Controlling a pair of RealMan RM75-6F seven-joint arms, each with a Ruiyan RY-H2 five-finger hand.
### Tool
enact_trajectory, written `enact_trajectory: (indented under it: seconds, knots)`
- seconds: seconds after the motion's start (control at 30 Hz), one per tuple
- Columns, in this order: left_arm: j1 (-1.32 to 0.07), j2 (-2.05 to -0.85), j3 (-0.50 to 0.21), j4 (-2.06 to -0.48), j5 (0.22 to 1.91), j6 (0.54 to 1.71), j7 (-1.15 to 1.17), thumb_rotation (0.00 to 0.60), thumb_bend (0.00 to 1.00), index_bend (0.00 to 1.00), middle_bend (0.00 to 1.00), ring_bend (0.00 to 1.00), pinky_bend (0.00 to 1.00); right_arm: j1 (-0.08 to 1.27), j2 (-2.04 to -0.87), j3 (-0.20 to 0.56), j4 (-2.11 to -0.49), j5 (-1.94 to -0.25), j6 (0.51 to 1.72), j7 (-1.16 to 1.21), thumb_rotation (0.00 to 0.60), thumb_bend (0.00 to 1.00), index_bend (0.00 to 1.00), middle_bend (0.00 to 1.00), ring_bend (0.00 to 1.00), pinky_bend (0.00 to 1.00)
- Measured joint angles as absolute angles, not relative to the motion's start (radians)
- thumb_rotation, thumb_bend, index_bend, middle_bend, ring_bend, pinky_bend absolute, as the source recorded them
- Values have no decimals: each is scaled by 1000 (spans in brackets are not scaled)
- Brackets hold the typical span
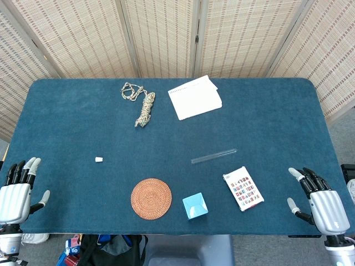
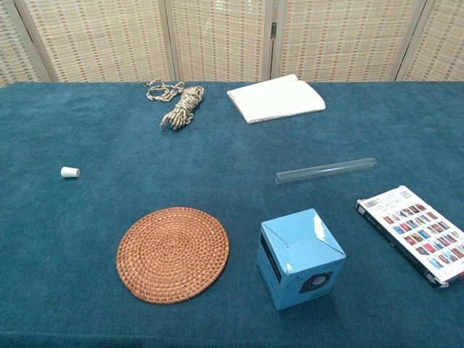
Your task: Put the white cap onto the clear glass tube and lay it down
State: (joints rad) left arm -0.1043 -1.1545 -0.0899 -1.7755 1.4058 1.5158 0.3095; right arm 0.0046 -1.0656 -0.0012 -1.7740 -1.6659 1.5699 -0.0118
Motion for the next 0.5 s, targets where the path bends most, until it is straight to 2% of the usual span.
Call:
enact_trajectory:
  seconds: [0.5]
  knots:
    - [-105, -1149, -90, -1784, 1415, 1520, 306, 600, 300, 0, 0, 0, 0, 3, -1051, -1, -1777, -1679, 1584, -10, 600, 323, 150, 207, 124, 221]
